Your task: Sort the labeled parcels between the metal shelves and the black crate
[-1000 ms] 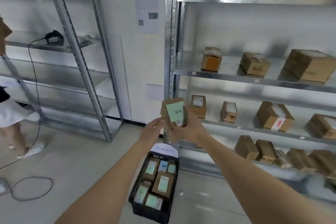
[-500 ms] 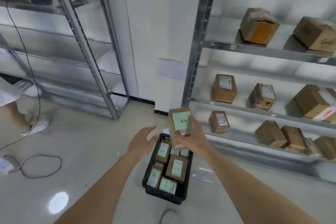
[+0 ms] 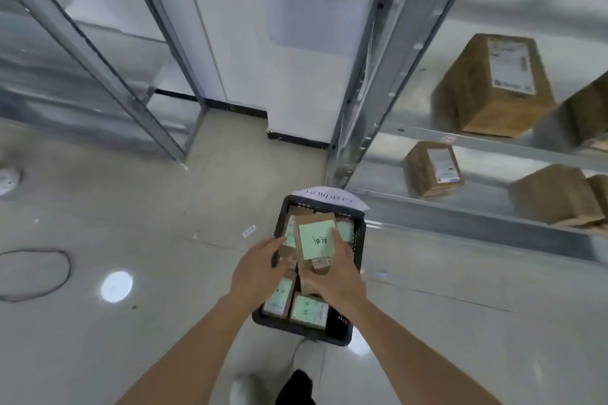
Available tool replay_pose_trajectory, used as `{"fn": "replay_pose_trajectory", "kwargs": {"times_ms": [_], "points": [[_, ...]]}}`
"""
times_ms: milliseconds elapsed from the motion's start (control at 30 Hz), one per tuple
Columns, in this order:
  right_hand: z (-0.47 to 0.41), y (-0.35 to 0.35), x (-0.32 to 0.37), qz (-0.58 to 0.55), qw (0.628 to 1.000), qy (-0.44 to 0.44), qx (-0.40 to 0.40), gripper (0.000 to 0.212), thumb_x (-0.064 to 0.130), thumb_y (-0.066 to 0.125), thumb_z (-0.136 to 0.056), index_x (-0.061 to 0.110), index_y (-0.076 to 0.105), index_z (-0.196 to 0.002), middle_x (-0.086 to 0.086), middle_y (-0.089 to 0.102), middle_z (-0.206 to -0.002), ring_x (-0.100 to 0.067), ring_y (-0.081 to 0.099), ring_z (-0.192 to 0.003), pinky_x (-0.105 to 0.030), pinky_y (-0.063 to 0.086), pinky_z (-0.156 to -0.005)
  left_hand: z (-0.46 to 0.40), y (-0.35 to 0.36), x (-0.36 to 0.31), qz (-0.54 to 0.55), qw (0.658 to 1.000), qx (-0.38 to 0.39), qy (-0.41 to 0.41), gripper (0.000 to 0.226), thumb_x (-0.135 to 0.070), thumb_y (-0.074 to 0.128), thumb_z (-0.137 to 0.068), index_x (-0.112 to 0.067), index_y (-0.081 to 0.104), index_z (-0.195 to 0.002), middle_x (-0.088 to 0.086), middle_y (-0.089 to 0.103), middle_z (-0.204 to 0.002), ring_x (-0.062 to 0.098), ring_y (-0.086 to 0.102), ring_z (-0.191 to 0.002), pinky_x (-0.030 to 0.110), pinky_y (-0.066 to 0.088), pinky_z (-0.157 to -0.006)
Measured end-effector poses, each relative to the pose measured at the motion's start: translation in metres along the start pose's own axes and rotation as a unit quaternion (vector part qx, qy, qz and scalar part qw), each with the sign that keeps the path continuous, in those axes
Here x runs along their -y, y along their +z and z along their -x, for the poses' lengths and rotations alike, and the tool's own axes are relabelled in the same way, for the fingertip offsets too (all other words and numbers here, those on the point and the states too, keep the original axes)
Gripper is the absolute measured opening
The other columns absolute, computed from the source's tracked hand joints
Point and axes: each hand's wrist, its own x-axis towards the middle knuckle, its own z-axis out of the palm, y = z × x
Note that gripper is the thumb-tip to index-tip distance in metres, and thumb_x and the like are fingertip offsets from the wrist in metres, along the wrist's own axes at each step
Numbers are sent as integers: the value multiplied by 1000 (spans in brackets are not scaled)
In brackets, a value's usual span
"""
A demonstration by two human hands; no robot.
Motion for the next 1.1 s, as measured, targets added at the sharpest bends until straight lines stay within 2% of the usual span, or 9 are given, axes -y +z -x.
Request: {"fn": "replay_pose_trajectory", "kwargs": {"times_ms": [233, 400, 500, 567, 633, 767, 833, 967, 1100], "points": [[-109, 93, -66, 10, 999, 52, -5, 116, 58, 80, -78, 36, 3, -163, 1, 33, -154, -19, 47, -130, -41, 51, -101, -119, 73, 85, -24, 999, 28, -22, 50, -41, 50, -100, -32, 41, -148, -8, 42, -153, 15, 42, -137, 34, 36, -110], [-187, 165, -107, -11, 995, 100, -29, 116, 61, 79, -76, 47, -2, -158, 7, 32, -155, -21, 50, -129, -48, 56, -93, -178, 135, 138, -40, 998, 41, -18, 49, -36, 51, -100, -30, 43, -148, -9, 44, -151, 13, 45, -134, 38, 40, -112], [-240, 199, -126, -29, 992, 112, -41, 116, 57, 82, -77, 46, 0, -158, 7, 25, -163, -21, 39, -142, -52, 49, -105, -211, 161, 165, -45, 997, 59, 2, 51, -34, 54, -98, -30, 43, -148, -11, 44, -150, 12, 45, -134, 34, 39, -112], [-271, 217, -136, -45, 992, 107, -50, 114, 51, 82, -79, 42, 3, -160, 6, 22, -165, -21, 35, -146, -46, 45, -110, -231, 172, 183, -42, 997, 68, 8, 52, -32, 58, -97, -31, 43, -147, -11, 46, -148, 11, 46, -131, 30, 39, -108], [-298, 231, -144, -48, 992, 103, -59, 112, 47, 83, -81, 40, 5, -161, 6, 22, -163, -20, 36, -144, -42, 46, -108, -248, 181, 202, -27, 997, 69, 5, 53, -31, 59, -96, -32, 42, -147, -11, 47, -147, 11, 47, -129, 28, 39, -105], [-341, 252, -148, -71, 989, 96, -90, 114, 42, 85, -79, 46, 2, -158, 8, 16, -164, -25, 27, -149, -57, 41, -113, -266, 187, 233, 10, 998, 63, -15, 57, -33, 56, -98, -36, 36, -151, -14, 42, -150, 9, 41, -135, 27, 35, -106], [-356, 261, -149, -74, 989, 86, -94, 114, 37, 85, -80, 46, 2, -158, 7, 12, -165, -25, 20, -152, -57, 36, -117, -269, 187, 247, -4, 998, 69, -12, 57, -35, 55, -98, -38, 33, -151, -15, 40, -152, 8, 39, -137, 29, 35, -108], [-364, 266, -152, -61, 992, 95, -61, 120, 41, 84, -82, 51, -9, -157, 5, -2, -168, -30, 8, -156, -58, 25, -122, -275, 186, 269, -35, 996, 77, -34, 56, -32, 53, -99, -36, 33, -151, -12, 38, -154, 11, 38, -140, 32, 35, -111], [-362, 257, -152, -27, 995, 97, -23, 125, 47, 84, -80, 54, -17, -153, 7, -6, -168, -31, 10, -156, -62, 30, -119, -272, 187, 266, -29, 996, 66, -59, 57, -29, 54, -98, -32, 34, -152, -9, 39, -155, 14, 39, -140, 34, 35, -112]]}}
